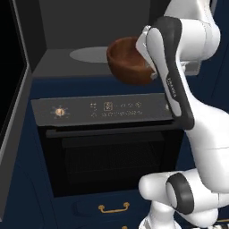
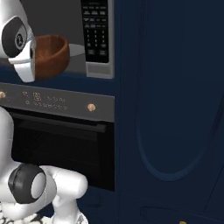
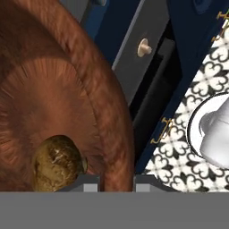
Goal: Pick the mushroom from the sink and place it in the bowl. Then pick the bowl and place it in the microwave. Then close the microwave door and press the start button.
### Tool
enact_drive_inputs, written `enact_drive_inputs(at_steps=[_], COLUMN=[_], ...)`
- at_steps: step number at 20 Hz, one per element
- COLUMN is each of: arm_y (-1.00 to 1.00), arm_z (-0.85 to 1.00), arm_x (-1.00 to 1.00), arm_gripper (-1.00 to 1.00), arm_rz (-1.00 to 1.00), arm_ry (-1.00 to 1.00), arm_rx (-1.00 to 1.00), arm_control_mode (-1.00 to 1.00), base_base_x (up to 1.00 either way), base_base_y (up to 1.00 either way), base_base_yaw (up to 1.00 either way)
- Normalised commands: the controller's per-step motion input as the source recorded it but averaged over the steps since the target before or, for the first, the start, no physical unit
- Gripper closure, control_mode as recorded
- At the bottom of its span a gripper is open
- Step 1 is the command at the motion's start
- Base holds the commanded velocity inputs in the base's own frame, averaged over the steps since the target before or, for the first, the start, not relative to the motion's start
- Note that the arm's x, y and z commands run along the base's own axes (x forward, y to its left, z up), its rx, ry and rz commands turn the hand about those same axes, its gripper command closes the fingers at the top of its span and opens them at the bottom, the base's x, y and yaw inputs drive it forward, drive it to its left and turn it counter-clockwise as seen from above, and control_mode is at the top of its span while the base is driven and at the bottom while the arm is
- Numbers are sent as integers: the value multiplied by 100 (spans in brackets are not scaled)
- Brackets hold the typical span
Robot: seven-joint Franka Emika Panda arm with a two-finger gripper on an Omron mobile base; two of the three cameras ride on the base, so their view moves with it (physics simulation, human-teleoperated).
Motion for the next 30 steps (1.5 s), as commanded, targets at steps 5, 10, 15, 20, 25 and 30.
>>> enact_drive_inputs(at_steps=[5, 10, 15, 20, 25, 30], arm_y=[27, 28, 26, 11, 2, 10], arm_z=[1, 0, 0, 0, 0, 0], arm_x=[89, 78, 71, 54, 46, 47], arm_gripper=[100, 100, 100, 100, 100, 100], arm_rz=[-31, -16, -5, 1, 4, 3], arm_ry=[-4, -13, -10, -9, -5, -7], arm_rx=[0, 0, 0, 1, 2, 0], arm_control_mode=[-100, -100, -100, -100, -100, -100], base_base_x=[0, 0, 0, 0, 0, 0], base_base_y=[0, 0, 0, 0, 0, 0], base_base_yaw=[0, 0, 0, 0, 0, 0])
